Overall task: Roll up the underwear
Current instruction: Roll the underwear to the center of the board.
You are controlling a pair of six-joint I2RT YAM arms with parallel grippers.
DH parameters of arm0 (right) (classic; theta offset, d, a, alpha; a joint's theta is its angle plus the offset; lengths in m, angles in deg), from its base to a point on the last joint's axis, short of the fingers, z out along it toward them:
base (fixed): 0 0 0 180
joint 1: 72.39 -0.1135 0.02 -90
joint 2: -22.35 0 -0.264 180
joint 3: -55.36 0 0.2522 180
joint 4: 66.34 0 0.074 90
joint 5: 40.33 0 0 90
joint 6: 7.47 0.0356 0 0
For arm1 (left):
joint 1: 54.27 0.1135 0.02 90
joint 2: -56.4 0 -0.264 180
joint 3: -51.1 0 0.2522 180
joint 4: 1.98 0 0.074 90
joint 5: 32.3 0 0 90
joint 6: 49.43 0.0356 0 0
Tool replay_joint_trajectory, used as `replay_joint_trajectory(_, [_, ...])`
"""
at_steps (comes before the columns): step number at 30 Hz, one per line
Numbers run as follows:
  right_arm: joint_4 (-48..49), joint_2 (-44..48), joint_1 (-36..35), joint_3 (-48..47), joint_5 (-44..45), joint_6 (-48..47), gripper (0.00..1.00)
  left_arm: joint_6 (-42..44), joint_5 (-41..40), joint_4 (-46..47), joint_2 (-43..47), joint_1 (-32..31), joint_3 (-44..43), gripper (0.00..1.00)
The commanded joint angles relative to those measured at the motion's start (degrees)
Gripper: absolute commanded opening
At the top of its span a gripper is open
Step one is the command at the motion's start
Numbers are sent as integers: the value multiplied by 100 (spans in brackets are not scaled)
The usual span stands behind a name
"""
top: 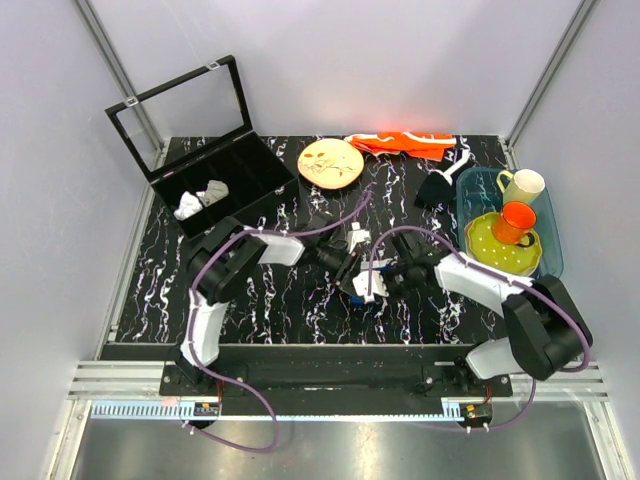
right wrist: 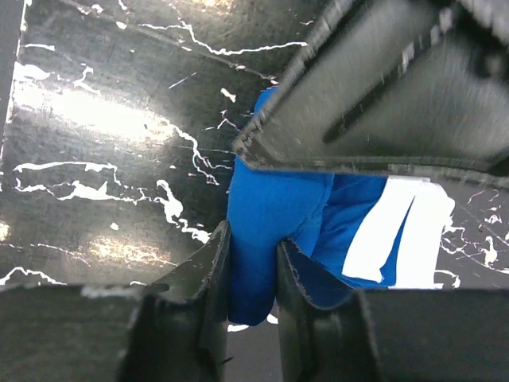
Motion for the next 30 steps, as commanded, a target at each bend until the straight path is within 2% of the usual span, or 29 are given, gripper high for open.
replay_joint_trajectory(1, [-551,-447,-15,-250,356,525,24,-478,-1817,2053,1346,254,1289,56])
replay_joint_trajectory(3, [-815,-553,81,-478,146,727,24,-269,-2369,2801,1912,263,2019,67])
replay_joint_trajectory(6, [-1394,-869,424,-943,-495,912,22,153,-2811,3706,2818,263,2975,74])
replay_joint_trajectory(9, [-1895,-1282,758,-1347,-953,1079,22,574,-2839,4708,3467,228,3828,78])
replay_joint_trajectory(10, [-2019,-1422,828,-1454,-1102,1105,22,759,-2908,4902,3600,80,4041,85])
replay_joint_trajectory(12, [-2352,-1800,995,-1743,-1217,1211,22,1619,-3231,5089,3934,-175,4279,90])
replay_joint_trajectory(15, [-2617,-2283,1145,-2112,-1323,1492,23,2569,-3628,4397,4006,-694,4150,93])
replay_joint_trajectory(20, [-3074,-3101,1347,-2745,-1296,2063,23,3772,-4182,2808,3559,-1406,3132,93])
replay_joint_trajectory(26, [-3373,-3532,1593,-2949,-1455,2160,24,4635,-4885,1593,2690,-1855,2112,93])
replay_joint_trajectory(29, [-3443,-3629,1637,-3010,-1481,2204,24,4855,-4974,1153,2338,-1916,1812,85])
replay_joint_trajectory(30, [-3444,-3647,1637,-3019,-1464,2222,24,4882,-4965,1038,2240,-1916,1637,78])
